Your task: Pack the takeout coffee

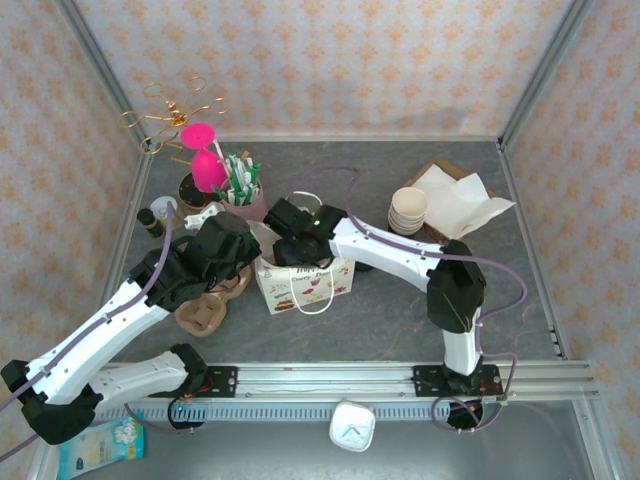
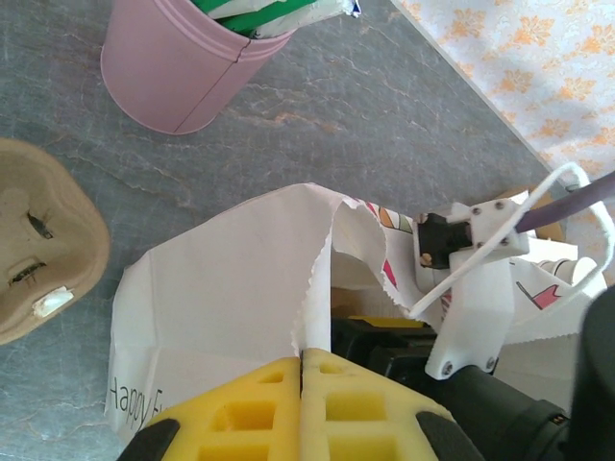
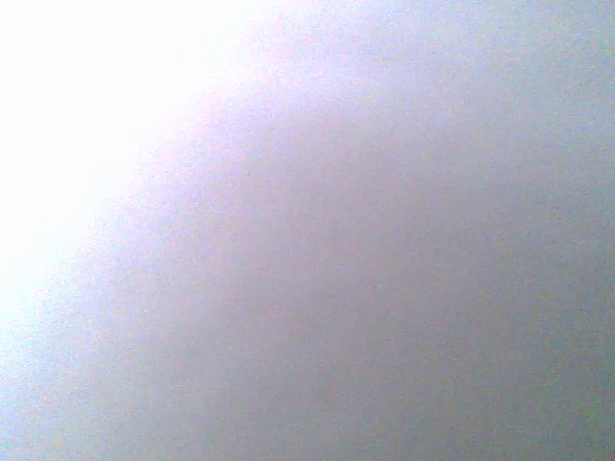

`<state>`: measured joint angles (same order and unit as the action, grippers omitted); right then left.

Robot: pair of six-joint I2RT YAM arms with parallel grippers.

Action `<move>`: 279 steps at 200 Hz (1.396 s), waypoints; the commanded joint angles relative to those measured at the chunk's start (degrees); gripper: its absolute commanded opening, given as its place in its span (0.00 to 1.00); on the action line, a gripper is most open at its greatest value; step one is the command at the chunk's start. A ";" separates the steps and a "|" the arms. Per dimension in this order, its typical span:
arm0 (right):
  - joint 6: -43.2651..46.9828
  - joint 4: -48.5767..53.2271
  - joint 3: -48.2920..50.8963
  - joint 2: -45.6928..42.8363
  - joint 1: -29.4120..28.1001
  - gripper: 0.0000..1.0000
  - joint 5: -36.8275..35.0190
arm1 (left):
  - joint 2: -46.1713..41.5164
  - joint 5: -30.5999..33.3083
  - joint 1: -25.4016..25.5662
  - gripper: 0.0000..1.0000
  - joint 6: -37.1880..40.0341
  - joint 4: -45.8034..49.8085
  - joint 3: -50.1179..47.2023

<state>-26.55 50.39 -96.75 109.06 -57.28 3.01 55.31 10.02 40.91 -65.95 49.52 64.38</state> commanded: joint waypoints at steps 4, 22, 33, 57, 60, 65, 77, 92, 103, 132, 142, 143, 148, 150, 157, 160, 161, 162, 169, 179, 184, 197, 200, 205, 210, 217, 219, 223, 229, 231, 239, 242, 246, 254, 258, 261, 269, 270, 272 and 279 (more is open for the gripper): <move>-0.44 3.59 -2.81 -2.86 -0.20 0.76 -0.19 | 0.48 3.45 0.49 0.00 0.91 3.64 -0.89; -0.53 4.55 -3.98 -3.63 -0.28 0.79 -0.37 | 0.63 3.55 0.46 0.00 0.69 3.63 -1.18; -0.44 5.43 -4.87 -4.01 -0.28 0.82 -0.79 | 0.67 3.67 0.47 0.00 0.68 3.79 -1.06; -0.20 7.28 -6.64 -4.56 -0.24 0.87 -0.99 | 0.84 4.40 0.46 0.00 0.78 4.31 -0.97; -0.21 7.40 -6.76 -4.71 -0.21 0.88 -0.98 | 0.79 4.48 0.42 0.00 0.78 4.28 -1.04; -0.17 7.52 -6.83 -4.92 -0.25 0.89 -0.96 | 0.77 4.50 0.45 0.00 0.82 4.35 -1.10; 0.03 7.93 -7.31 -5.40 -0.21 0.91 -1.12 | 0.83 4.88 0.43 0.00 0.63 4.52 -1.09; 0.02 8.30 -7.83 -5.99 -0.24 0.96 -1.18 | 0.89 5.13 0.41 0.00 0.65 4.56 -0.97; 0.29 8.54 -8.18 -6.45 -0.28 0.98 -0.92 | 0.85 5.37 0.40 0.01 0.73 4.57 -0.92; 0.71 8.72 -8.54 -7.92 -0.37 1.00 -0.25 | 0.77 4.99 0.45 0.11 1.67 3.86 -0.75; 0.92 8.89 -8.97 -8.50 -0.38 1.00 0.02 | 0.63 5.42 0.48 0.17 1.94 3.95 -0.42; 0.90 8.91 -8.97 -8.55 -0.38 1.00 0.09 | 0.66 5.48 0.49 0.18 1.96 3.98 -0.41; 1.05 8.93 -9.14 -8.90 -0.34 1.00 0.43 | 0.61 5.73 0.45 0.20 2.13 4.14 -0.21; 1.06 8.87 -9.22 -9.00 -0.37 1.00 0.49 | 0.55 5.80 0.41 0.21 2.21 4.15 -0.15; 1.08 8.88 -9.25 -9.56 -0.37 1.00 0.54 | 0.42 6.06 0.42 0.24 2.55 4.35 0.03; 1.10 8.88 -9.29 -9.77 -0.38 1.00 0.53 | 0.27 6.19 0.45 0.25 2.78 4.29 0.16; 1.12 8.95 -9.31 -9.89 -0.34 1.00 0.56 | 0.25 6.22 0.43 0.26 2.86 4.28 0.19; 1.09 8.99 -9.32 -9.94 -0.36 1.00 0.54 | 0.20 6.23 0.41 0.27 2.94 4.32 0.25; 1.10 9.11 -9.42 -10.38 -0.38 1.00 0.43 | -0.08 6.45 0.43 0.30 3.55 4.30 0.46; 1.07 9.36 -9.60 -10.98 -0.38 1.00 0.20 | -0.52 6.93 0.48 0.35 4.61 4.15 1.03; 1.12 9.44 -9.67 -11.20 -0.38 1.00 0.16 | -0.76 7.17 0.43 0.37 5.49 3.93 1.26; 1.07 9.63 -9.93 -11.78 -0.36 1.00 0.44 | -1.14 7.57 0.36 0.43 8.02 3.31 2.18; 1.01 9.62 -10.04 -11.99 -0.32 1.00 0.63 | -1.12 7.42 0.40 0.44 8.89 3.02 2.49; 0.89 9.54 -10.11 -12.17 -0.33 1.00 0.77 | -1.08 7.38 0.40 0.46 10.03 2.79 3.03; 0.86 9.45 -10.25 -12.44 -0.38 1.00 0.93 | -0.93 7.51 0.40 0.48 10.76 3.08 3.79; 0.69 9.52 -10.58 -12.71 -0.36 1.00 1.28 | -0.59 7.63 0.40 0.50 12.36 3.09 4.66; 0.64 9.54 -10.72 -12.77 -0.37 1.00 1.41 | -0.47 7.53 0.40 0.50 13.11 2.94 4.89; 0.55 9.69 -11.09 -12.81 -0.37 1.00 1.54 | -0.29 7.46 0.40 0.51 14.39 2.73 5.45; 0.41 9.80 -11.60 -12.92 -0.37 1.00 1.79 | 0.05 7.43 0.40 0.53 15.92 2.60 6.46; 0.30 9.81 -11.77 -12.93 -0.36 1.00 1.89 | 0.10 7.57 0.40 0.53 16.29 2.65 6.83; 0.17 9.97 -12.41 -13.22 -0.38 1.00 2.24 | 0.39 8.01 0.40 0.54 18.16 2.71 8.22; 0.11 10.11 -12.62 -13.29 -0.37 1.00 2.23 | 0.41 8.08 0.34 0.54 19.42 2.58 8.67; -0.03 10.43 -13.09 -13.27 -0.39 1.00 2.16 | 0.41 8.02 0.36 0.54 21.05 2.21 9.17; -0.31 11.35 -14.04 -13.48 -0.37 1.00 1.48 | 0.46 7.42 0.40 0.54 24.52 1.39 10.00; -0.43 11.73 -14.39 -13.65 -0.38 1.00 1.05 | 0.46 7.52 0.40 0.55 25.92 1.30 10.51; -0.55 12.00 -14.68 -13.78 -0.37 1.00 0.82 | 0.58 7.66 0.40 0.55 26.92 1.35 10.97; -0.94 12.89 -15.12 -14.23 -0.33 1.00 -0.11 | 0.93 7.67 0.37 0.56 30.06 1.16 12.17; -0.95 12.93 -15.17 -14.27 -0.36 1.00 -0.28 | 0.98 7.61 0.39 0.56 30.47 1.09 12.31; -1.03 13.10 -15.21 -14.41 -0.37 1.00 -0.48 | 1.13 7.42 0.40 0.56 31.05 1.02 12.47; -1.30 13.32 -15.61 -14.87 -0.33 1.00 -0.95 | 1.82 6.47 0.40 0.57 34.27 0.93 13.29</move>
<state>-26.46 60.29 -109.73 97.62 -57.34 4.69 55.75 15.79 40.91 -44.75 51.33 74.28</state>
